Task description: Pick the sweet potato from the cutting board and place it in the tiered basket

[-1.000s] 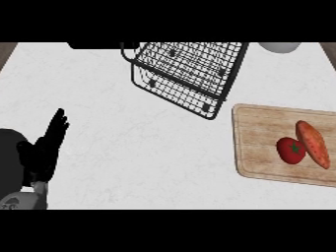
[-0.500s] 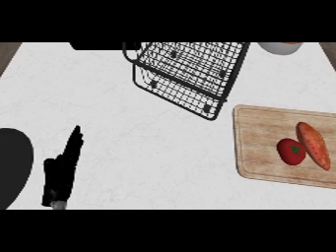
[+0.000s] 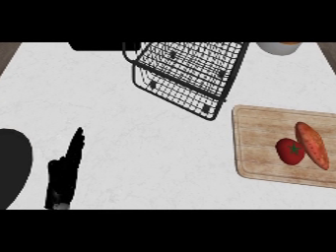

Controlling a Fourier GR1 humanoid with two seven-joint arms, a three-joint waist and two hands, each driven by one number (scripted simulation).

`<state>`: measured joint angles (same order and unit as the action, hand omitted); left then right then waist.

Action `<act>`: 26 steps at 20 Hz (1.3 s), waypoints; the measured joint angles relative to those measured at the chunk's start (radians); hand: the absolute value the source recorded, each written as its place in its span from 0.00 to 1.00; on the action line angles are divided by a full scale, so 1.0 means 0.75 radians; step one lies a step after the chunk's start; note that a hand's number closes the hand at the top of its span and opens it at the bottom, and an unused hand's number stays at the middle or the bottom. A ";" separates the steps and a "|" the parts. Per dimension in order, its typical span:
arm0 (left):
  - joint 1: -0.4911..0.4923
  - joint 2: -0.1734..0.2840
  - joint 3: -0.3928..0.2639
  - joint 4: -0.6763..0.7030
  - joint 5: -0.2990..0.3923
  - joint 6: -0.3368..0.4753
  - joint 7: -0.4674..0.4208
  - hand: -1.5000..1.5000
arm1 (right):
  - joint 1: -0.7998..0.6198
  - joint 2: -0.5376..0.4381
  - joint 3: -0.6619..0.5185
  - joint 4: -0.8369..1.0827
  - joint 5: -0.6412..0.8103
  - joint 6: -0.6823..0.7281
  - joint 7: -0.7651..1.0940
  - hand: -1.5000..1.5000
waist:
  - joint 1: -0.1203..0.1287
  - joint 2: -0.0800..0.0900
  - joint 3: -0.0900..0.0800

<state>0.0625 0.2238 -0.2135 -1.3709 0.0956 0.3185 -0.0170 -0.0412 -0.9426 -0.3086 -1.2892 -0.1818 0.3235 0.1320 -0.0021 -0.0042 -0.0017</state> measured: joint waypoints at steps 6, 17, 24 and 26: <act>0.010 0.004 0.014 -0.014 0.004 -0.018 0.015 0.50 | 0.037 -0.005 0.129 -0.260 0.192 -0.099 0.241 0.00 | -0.001 0.001 0.001; -0.001 -0.035 0.018 -0.026 -0.048 -0.029 0.054 0.50 | -0.065 0.154 0.340 -0.395 0.549 -0.164 0.543 0.00 | 0.008 0.005 0.002; 0.004 -0.050 0.031 -0.057 -0.071 -0.034 0.085 0.50 | -0.117 0.212 0.426 -0.329 0.708 -0.070 0.634 0.00 | 0.009 0.006 0.002; -0.002 -0.069 0.036 -0.034 -0.084 -0.030 0.075 0.50 | -0.141 0.245 0.432 -0.355 0.724 -0.024 0.692 0.00 | 0.007 0.006 0.002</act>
<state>0.0611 0.1718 -0.1863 -1.3962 0.0327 0.2960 0.0392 -0.1472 -0.7589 0.0155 -1.5556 0.3608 0.3054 0.6508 0.0033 0.0000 -0.0002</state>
